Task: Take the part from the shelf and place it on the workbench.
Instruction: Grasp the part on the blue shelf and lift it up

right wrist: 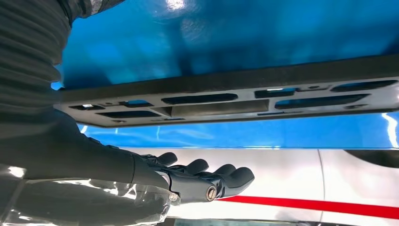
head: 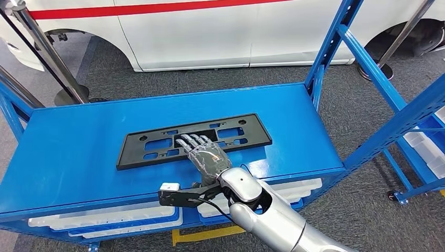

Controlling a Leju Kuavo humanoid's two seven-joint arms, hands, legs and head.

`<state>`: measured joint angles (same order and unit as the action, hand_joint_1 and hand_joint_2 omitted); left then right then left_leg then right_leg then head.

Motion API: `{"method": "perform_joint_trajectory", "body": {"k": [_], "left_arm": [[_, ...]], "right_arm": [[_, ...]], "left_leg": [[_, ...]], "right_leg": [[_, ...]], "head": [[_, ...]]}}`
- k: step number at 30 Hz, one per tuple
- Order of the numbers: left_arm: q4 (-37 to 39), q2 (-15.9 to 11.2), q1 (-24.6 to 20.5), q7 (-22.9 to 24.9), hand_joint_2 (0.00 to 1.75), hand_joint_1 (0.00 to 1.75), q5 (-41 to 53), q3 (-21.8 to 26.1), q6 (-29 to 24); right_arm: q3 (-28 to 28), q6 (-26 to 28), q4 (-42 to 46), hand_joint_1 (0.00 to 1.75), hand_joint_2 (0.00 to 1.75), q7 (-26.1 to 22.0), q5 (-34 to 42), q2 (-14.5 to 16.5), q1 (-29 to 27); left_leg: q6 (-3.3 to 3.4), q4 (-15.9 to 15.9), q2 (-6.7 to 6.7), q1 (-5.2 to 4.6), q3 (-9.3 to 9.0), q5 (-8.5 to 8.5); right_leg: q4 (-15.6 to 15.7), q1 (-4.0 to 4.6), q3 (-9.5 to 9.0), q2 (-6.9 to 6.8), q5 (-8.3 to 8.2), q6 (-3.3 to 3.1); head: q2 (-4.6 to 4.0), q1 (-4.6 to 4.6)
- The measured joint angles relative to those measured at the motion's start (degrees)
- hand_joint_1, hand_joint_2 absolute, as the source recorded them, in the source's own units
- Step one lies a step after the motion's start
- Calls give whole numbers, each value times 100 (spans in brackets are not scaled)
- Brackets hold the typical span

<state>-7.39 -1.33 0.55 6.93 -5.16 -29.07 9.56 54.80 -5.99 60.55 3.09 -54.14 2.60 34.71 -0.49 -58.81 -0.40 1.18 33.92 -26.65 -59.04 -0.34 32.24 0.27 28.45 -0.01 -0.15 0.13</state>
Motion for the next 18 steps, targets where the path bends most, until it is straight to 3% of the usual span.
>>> {"method": "perform_joint_trajectory", "body": {"k": [7, 18], "left_arm": [[0, 0, 1, 17, 0, 0, 0, 0, 8], [0, 0, 0, 16, 0, 0, -1, 0, 13]], "right_arm": [[-58, 428, -344, 0, 175, 123, -424, 13, 3], [-403, 594, -976, 0, 175, 267, -831, 102, 131]], "left_leg": [[0, 0, 0, 0, 0, 0], [0, 0, 0, 0, 0, 0]], "right_leg": [[0, 0, 0, 0, 0, 0], [-1, 0, -1, -1, 0, 0]], "head": [[0, 0], [0, 0]]}}
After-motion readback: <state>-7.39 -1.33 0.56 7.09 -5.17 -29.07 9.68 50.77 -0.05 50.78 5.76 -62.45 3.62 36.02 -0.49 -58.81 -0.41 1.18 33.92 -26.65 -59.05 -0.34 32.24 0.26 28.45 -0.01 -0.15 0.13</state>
